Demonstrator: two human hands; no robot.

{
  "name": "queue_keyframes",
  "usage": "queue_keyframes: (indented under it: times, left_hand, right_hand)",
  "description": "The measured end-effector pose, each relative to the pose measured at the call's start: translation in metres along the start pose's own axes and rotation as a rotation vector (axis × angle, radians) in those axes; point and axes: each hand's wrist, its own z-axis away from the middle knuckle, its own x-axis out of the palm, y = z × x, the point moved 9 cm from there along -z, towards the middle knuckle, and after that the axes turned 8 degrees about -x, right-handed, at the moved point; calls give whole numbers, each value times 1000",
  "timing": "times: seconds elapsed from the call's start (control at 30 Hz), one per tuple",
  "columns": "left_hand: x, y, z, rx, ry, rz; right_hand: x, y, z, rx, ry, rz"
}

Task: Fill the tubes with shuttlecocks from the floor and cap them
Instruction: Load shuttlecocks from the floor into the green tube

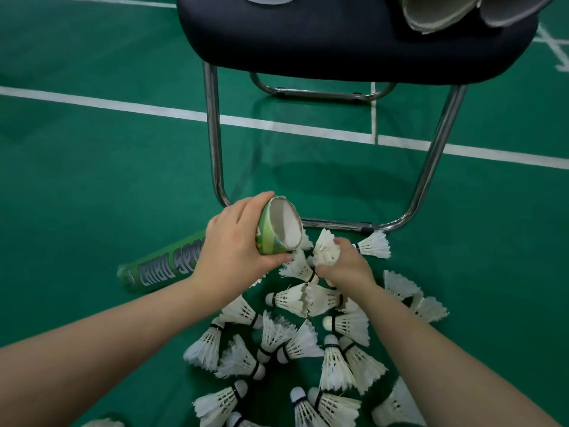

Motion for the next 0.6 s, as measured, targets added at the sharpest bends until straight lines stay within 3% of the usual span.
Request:
queue_keyframes:
  times: [0.3,0.6]
  left_hand:
    - [-2,1,6,-14,-16,-10]
    - [-6,9,22,2,-49,-23]
  right_hand:
    - [-56,-29,25,-57,4,-719]
    - [-77,-111,88,-384,46,-1000]
